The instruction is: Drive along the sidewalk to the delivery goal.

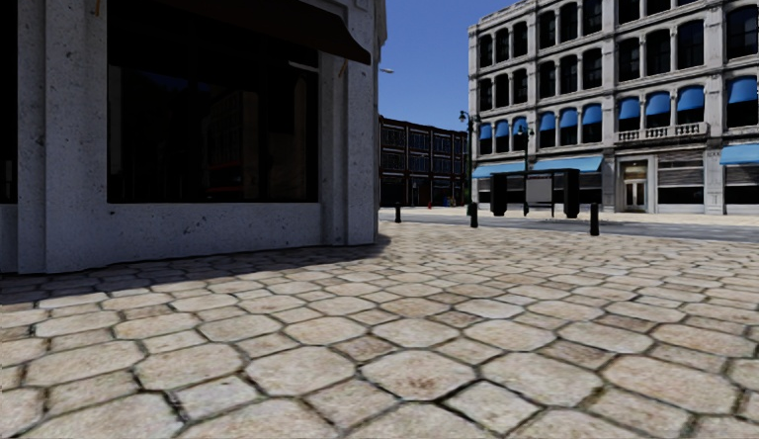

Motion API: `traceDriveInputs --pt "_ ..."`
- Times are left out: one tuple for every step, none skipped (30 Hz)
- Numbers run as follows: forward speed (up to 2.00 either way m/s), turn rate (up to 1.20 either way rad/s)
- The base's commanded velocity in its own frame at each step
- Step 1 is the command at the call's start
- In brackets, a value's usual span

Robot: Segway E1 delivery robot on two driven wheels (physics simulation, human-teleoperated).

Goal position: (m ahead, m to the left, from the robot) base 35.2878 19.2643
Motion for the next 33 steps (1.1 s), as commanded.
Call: traceDriveInputs --pt "2.0 0.0" --pt "2.0 0.0" --pt "2.0 0.0" --pt "2.0 0.0" --pt "2.0 0.0" --pt "2.0 0.0" --pt "2.0 0.0" --pt "2.0 0.0" --pt "2.0 0.0" --pt "2.0 0.0" --pt "2.0 0.0" --pt "2.0 0.0" --pt "2.0 0.0" --pt "2.0 0.0" --pt "2.0 0.0" --pt "2.0 0.0" --pt "2.0 0.0" --pt "2.0 0.0" --pt "2.0 0.0" --pt "2.0 0.0" --pt "2.0 0.0" --pt "2.0 0.0" --pt "2.0 0.0" --pt "2.0 0.0" --pt "2.0 0.0" --pt "2.0 0.0" --pt "2.0 0.0" --pt "2.0 0.0" --pt "2.0 -0.38" --pt "2.0 -0.87" --pt "2.0 -1.2" --pt "2.0 -1.2" --pt "2.0 -1.2"
